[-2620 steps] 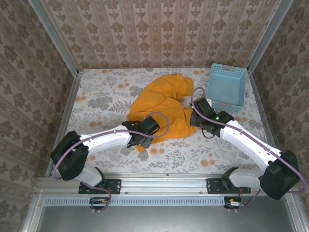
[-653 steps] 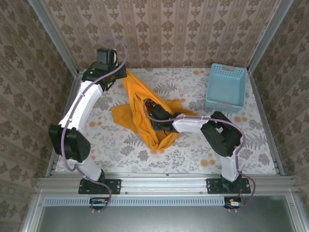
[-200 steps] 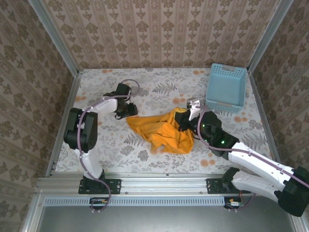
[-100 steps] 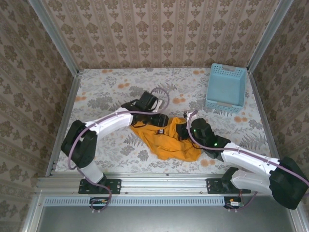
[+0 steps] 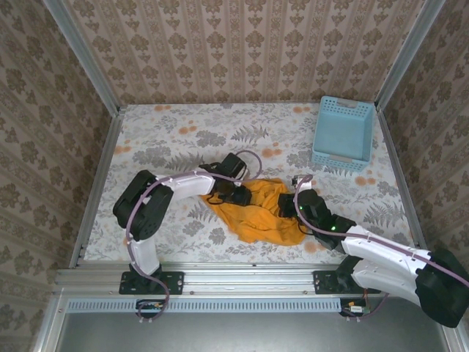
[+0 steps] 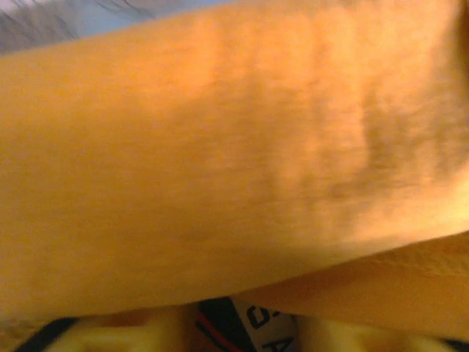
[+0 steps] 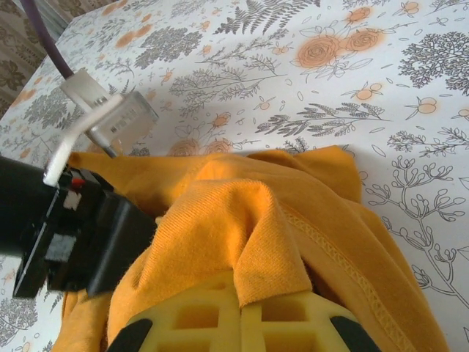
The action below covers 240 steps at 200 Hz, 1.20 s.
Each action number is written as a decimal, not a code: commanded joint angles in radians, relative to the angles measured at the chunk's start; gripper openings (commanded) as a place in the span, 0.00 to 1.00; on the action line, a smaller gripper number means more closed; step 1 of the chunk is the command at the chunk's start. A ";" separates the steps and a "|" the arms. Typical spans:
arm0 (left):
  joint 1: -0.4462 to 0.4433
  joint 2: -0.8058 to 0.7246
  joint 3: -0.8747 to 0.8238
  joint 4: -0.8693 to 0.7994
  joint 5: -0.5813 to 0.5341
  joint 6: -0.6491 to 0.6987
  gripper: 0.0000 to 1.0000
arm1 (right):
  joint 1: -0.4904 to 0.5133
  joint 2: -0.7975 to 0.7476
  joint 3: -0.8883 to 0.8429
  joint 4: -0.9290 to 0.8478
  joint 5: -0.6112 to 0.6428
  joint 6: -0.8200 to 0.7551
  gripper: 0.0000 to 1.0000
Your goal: Fold the inside-out t-shirt
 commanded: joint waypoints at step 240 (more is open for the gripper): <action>0.018 -0.270 -0.110 0.349 0.181 -0.079 0.44 | -0.073 0.082 0.174 0.131 -0.188 -0.168 0.00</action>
